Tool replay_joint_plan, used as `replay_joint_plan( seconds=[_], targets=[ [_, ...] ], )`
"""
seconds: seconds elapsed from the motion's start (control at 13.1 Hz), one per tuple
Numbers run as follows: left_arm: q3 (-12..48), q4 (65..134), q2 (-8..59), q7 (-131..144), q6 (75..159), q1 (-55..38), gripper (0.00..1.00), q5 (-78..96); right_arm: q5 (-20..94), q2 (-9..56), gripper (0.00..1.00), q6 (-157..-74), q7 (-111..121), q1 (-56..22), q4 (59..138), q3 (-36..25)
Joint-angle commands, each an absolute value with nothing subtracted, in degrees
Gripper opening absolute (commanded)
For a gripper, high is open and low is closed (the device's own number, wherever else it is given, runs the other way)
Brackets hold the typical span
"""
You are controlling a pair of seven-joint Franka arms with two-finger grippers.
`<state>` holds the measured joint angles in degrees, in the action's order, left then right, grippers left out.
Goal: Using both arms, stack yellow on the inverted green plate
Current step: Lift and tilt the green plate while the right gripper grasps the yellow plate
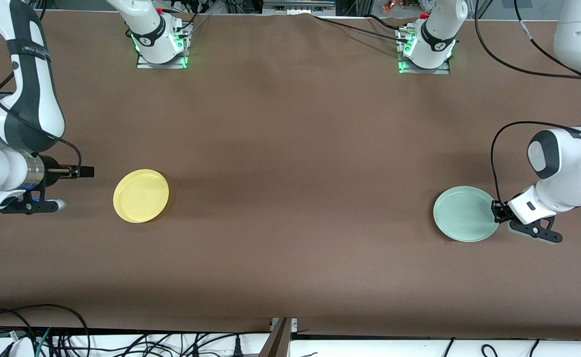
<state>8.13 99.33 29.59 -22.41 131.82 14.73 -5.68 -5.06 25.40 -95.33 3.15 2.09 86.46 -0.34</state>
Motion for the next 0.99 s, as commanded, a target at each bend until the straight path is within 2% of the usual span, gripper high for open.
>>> replay_joint_plan(
  seconds=[0.0, 0.15, 0.46, 0.92],
  targets=[
    [7.82, 97.58, 25.85, -17.42, 123.88, 10.56, 0.00, -7.03, -5.36, 26.63, 1.00, -96.23, 3.78, 2.37, 86.13, -0.09],
    [8.08, 91.61, 25.84, -11.37, 113.69, 7.40, 0.00, -9.65, -5.36, 26.98, 1.00, -98.43, 4.21, 2.63, 87.97, 0.00],
    [8.00, 83.78, 25.84, 1.63, 100.58, -2.26, 0.00, -16.85, -4.49, 27.60, 1.00, -101.77, 6.15, 3.69, 91.14, 0.00],
    [7.91, 80.86, 26.10, 21.50, 86.59, -19.40, 0.00, -32.84, 1.56, 28.12, 1.00, -110.03, 7.99, 7.29, 98.51, 0.00]
  ],
)
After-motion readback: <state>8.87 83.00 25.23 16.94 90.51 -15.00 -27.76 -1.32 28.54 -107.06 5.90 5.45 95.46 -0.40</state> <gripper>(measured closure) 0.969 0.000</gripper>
